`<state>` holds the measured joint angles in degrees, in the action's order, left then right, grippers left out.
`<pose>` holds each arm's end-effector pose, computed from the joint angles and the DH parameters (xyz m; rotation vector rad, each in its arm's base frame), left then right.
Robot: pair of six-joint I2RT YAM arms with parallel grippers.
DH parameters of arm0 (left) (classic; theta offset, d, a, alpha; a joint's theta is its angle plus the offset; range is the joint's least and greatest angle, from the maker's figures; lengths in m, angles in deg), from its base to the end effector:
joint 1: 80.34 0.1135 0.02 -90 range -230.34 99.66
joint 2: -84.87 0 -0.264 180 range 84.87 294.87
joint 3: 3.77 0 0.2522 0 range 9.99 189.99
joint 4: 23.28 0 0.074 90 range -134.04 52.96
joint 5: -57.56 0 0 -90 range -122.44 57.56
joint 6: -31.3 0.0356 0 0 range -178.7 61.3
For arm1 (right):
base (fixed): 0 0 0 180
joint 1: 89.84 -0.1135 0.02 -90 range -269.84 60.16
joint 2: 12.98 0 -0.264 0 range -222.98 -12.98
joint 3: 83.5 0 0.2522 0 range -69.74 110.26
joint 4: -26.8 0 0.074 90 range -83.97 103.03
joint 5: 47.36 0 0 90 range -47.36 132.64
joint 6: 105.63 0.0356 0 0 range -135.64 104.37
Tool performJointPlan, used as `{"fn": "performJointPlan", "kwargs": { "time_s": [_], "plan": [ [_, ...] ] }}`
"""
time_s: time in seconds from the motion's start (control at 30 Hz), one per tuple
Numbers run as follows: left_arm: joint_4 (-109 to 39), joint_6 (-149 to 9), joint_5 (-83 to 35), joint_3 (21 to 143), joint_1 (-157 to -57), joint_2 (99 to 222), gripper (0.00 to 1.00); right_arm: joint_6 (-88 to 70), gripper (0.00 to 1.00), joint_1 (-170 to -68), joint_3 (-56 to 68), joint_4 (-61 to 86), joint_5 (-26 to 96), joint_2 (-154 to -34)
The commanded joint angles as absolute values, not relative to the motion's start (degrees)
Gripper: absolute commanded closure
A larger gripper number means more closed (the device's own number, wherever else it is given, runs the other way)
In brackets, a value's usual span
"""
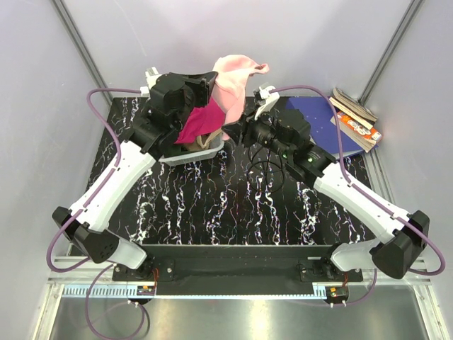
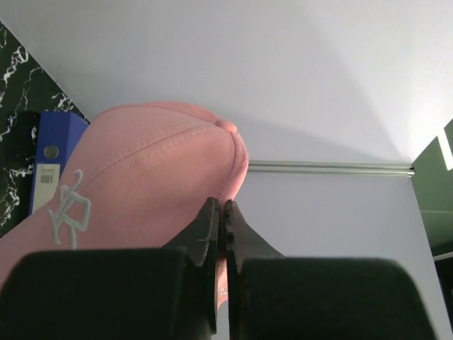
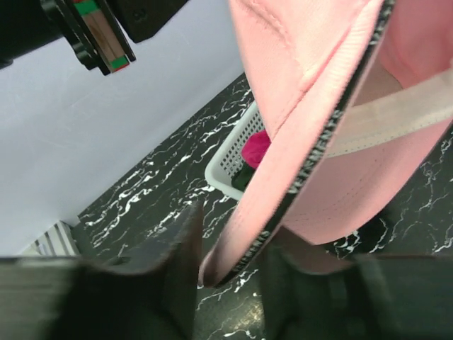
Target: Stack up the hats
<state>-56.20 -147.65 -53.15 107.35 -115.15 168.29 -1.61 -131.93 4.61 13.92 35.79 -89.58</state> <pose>0.2698 -0.1723 0.4832 -1.0943 1.4768 -1.3035 0.2311 0.2145 0.4180 -0.4964 1.5859 0.8494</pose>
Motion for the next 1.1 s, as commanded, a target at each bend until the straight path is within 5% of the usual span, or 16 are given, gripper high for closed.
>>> {"fn": "performJointPlan", "kwargs": {
  "time_s": [0.0, 0.13, 0.27, 0.37, 0.4, 0.5, 1.07],
  "plan": [
    [-50.84, -144.05, -56.78, 107.03, -115.94, 166.61, 1.00, 1.15, 0.69, -132.29, 6.21, 17.69, 36.75, -87.69],
    [-50.75, -132.31, -58.71, 105.70, -116.55, 165.38, 1.00, 3.69, 1.00, -131.42, 5.23, 16.03, 32.55, -84.27],
    [-50.66, -122.09, -58.54, 105.97, -117.69, 165.64, 0.97, 11.23, 1.00, -127.38, 3.83, 13.57, 27.45, -81.28],
    [-48.82, -114.62, -56.53, 104.92, -117.79, 165.29, 0.53, 18.43, 1.00, -122.19, 0.94, 13.65, 22.96, -78.82],
    [-46.99, -112.86, -56.26, 104.30, -117.79, 164.59, 0.29, 19.42, 1.00, -121.31, 0.49, 13.74, 22.17, -78.20],
    [-44.78, -106.70, -57.30, 101.93, -117.79, 162.58, 0.06, 24.34, 1.00, -118.59, -1.79, 14.26, 19.97, -75.83],
    [-42.75, -78.30, -67.59, 92.70, -116.82, 155.02, 0.01, 59.68, 1.00, -111.46, -25.87, 38.42, 17.94, -66.95]
  ]
}}
